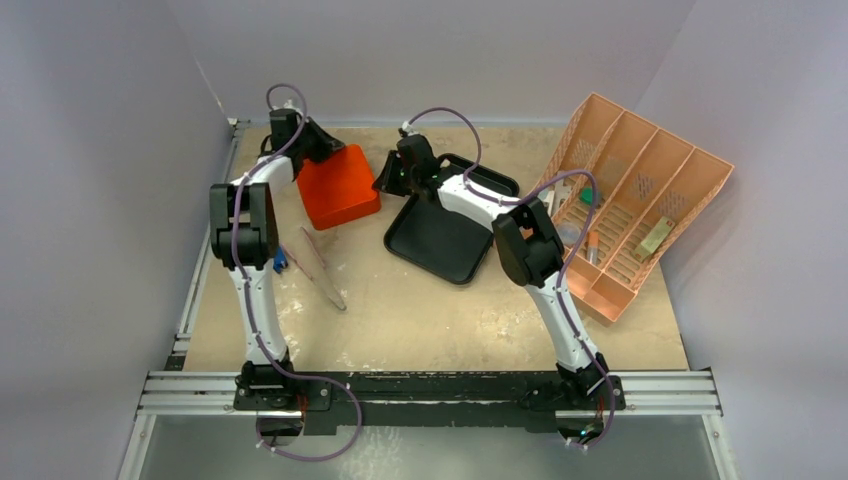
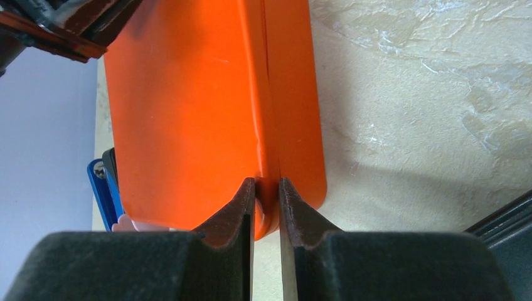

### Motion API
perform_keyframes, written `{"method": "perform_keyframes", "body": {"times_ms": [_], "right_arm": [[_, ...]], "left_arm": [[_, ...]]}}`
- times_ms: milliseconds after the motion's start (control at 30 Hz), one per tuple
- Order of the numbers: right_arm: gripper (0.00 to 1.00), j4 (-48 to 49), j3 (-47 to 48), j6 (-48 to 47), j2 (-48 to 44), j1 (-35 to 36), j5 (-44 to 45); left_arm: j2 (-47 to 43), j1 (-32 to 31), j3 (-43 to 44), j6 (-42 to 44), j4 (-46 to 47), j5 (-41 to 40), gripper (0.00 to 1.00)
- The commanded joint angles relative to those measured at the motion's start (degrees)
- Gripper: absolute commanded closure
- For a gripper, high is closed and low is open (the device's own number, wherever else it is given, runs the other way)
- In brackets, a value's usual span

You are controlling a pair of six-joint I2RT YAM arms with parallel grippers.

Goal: Pack the chocolate
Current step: Close the box lid on the packing box.

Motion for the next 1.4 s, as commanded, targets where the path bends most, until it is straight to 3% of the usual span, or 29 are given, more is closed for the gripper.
{"method": "perform_keyframes", "body": {"times_ms": [0, 67, 267, 400, 567, 833, 933, 1167, 1267, 1367], "right_arm": [[0.84, -9.1, -1.3, -3.1, 3.8, 1.0, 0.1], [0.83, -9.2, -1.7, -3.7, 3.3, 1.0, 0.6], [0.83, -9.3, -1.4, -3.5, 2.6, 1.0, 0.6], [0.83, -9.7, -0.7, -3.7, 2.6, 1.0, 1.2], [0.82, -9.7, -0.9, -4.1, 2.6, 1.0, 1.5], [0.81, -13.7, 2.1, -5.9, 3.2, 1.0, 1.5], [0.77, -14.2, 2.1, -6.1, 2.0, 0.9, 2.2], [0.58, -15.9, 9.2, -7.1, 1.0, 0.6, 3.3], [0.59, -15.5, 13.3, -8.9, 0.3, 0.3, 5.0], [0.68, -11.7, 16.0, -12.9, 0.1, 0.3, 6.6]], "left_arm": [[5.0, -1.1, 1.1, 4.7, -8.4, 0.6, 1.0], [3.0, -2.1, 1.2, 1.5, -5.5, 3.1, 1.0], [-3.9, -5.2, 14.3, 4.3, -14.3, -4.4, 1.0], [-9.2, -6.6, 13.9, 7.5, -18.6, -12.3, 1.0], [-8.1, -6.6, 9.0, 8.6, -21.0, -17.0, 1.0], [8.1, -5.6, 10.0, 7.8, -23.3, -9.1, 1.0], [4.4, -5.5, 7.8, 7.5, -21.3, -10.4, 1.0], [-1.5, -3.3, 15.0, 8.5, -25.3, -9.0, 1.0], [-4.4, -2.8, 15.2, 7.6, -24.4, -7.6, 1.0], [-6.7, -0.3, 14.8, 6.8, -24.0, -8.8, 1.0]]}}
